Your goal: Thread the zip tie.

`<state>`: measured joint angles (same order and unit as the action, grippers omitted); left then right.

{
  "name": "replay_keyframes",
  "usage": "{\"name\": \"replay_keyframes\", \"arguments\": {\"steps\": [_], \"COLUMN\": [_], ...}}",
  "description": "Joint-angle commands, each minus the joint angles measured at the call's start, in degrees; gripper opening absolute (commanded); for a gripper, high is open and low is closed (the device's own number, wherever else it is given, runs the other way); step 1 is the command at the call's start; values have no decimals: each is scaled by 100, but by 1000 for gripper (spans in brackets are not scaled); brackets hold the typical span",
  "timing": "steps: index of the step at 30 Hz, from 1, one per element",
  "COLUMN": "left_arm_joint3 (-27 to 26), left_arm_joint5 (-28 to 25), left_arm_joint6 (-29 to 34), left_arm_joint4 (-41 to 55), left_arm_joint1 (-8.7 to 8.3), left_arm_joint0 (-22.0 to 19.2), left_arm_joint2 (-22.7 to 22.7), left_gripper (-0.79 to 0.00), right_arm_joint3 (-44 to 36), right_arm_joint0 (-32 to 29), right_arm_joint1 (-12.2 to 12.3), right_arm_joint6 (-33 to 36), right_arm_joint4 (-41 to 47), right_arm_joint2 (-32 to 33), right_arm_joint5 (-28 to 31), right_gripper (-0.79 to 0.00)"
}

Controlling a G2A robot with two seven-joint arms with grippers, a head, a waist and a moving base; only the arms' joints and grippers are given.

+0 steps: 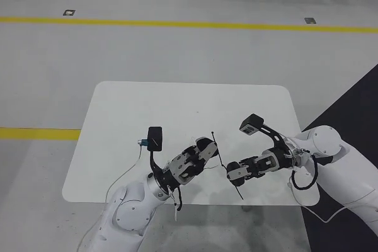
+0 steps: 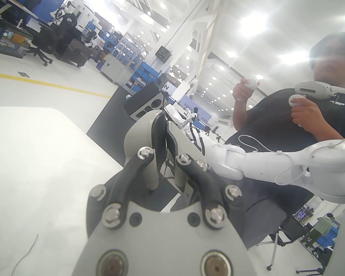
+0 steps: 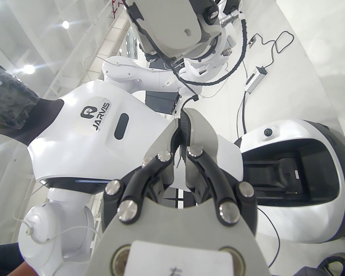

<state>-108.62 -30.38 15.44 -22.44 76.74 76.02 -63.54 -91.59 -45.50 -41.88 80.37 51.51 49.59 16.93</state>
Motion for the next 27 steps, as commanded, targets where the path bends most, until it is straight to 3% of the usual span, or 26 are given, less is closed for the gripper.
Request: {"name": "replay_keyframes", "arguments": {"steps": [1,27], "left_arm_joint3": [-4,-63], "left_arm_joint5": [3,37], "left_arm_joint6": [-4,-161], "left_arm_joint4": [10,-97], "left_arm_joint1": [-4,-46], "left_arm_joint0": [-1,-12], "left_arm_joint2": [2,19], "left_gripper": [-785,-785], "right_arm_joint3": [0,0], "right_arm_joint0": [0,0], "right_arm_joint1": [0,0], "right_arm_joint6": [0,0], "right_arm_joint4": [0,0], "right_arm_joint2": [0,0], "right_arm_joint5": [0,0], "right_gripper": [-785,-785]}}
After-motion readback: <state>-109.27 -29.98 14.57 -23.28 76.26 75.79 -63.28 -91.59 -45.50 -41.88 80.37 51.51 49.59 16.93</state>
